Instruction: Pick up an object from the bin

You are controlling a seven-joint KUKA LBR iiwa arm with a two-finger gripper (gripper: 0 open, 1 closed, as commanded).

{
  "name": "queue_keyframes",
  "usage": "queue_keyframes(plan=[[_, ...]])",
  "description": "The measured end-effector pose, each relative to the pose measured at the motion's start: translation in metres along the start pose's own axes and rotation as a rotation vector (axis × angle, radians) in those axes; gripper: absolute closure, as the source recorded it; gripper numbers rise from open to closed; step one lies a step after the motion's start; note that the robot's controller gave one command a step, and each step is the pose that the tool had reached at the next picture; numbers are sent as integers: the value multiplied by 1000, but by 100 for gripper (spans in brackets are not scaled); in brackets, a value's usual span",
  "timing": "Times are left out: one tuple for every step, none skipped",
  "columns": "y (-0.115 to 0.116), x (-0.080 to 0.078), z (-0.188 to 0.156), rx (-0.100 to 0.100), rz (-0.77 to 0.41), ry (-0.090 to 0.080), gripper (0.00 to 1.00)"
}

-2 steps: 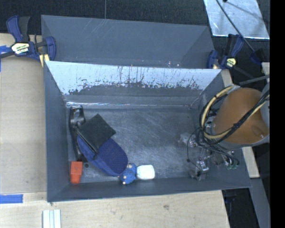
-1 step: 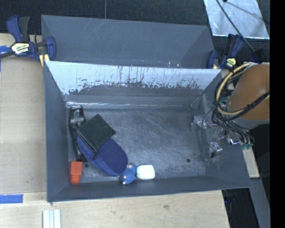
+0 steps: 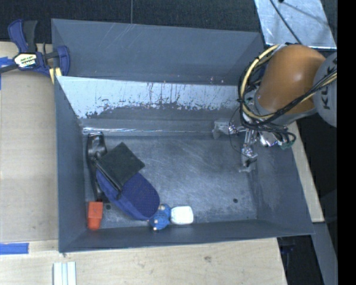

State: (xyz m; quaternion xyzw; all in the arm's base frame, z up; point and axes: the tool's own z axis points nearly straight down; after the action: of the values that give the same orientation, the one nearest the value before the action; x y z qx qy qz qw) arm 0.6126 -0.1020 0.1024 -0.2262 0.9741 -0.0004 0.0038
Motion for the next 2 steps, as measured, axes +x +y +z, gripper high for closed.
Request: queue_keyframes(plan=[[5, -14, 33, -1, 367, 7, 0], [128, -61, 32, -5, 392, 4, 0]])
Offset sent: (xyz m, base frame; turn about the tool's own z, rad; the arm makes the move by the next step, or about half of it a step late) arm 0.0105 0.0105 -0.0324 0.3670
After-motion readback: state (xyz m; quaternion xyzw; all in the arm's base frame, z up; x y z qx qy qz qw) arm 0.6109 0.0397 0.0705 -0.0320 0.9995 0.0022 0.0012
